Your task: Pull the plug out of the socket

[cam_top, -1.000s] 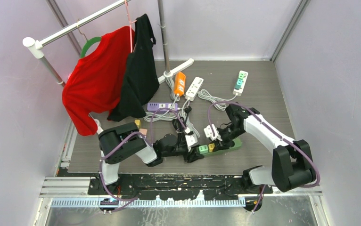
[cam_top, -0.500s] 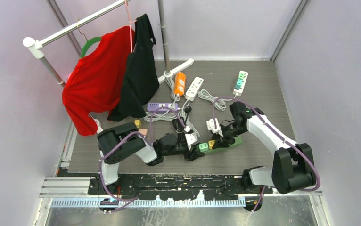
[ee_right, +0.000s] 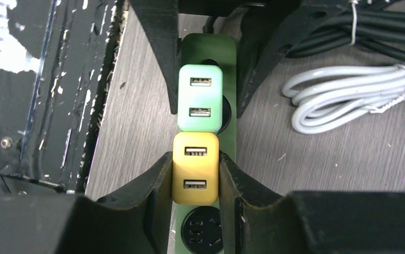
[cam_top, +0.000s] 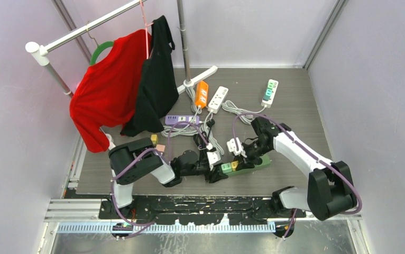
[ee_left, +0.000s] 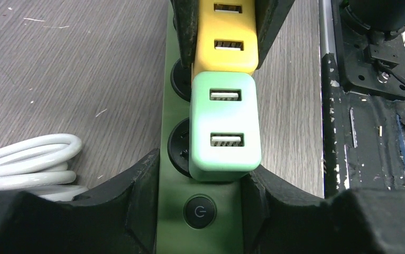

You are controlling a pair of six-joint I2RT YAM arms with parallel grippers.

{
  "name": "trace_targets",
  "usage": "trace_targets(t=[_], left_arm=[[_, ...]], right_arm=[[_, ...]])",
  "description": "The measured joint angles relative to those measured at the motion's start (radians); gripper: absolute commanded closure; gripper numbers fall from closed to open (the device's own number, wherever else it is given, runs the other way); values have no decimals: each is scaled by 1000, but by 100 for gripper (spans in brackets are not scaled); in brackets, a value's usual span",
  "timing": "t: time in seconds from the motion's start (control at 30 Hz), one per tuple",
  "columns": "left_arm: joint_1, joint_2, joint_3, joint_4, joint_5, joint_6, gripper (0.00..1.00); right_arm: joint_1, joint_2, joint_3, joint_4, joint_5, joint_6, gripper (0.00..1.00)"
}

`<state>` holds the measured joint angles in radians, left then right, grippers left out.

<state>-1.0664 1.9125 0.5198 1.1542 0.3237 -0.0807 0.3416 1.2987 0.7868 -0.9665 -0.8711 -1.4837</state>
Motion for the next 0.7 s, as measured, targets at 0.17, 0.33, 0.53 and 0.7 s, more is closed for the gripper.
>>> trace_targets(t=[0.17, 0.33, 0.53, 0.7], left_arm=[[5, 1, 6, -11, -14, -1, 100], [4, 3, 10, -29, -21, 2, 100], [4, 3, 11, -29, -21, 2, 96], [4, 3, 11, -29, -21, 1, 41]], right_arm=[[-39, -63, -32, 77, 4, 141, 99], [-171, -97, -10, -40, -55, -57, 99], [-137, 36, 36, -314, -134, -356, 99], [-165, 22, 98, -322, -190, -261, 98]])
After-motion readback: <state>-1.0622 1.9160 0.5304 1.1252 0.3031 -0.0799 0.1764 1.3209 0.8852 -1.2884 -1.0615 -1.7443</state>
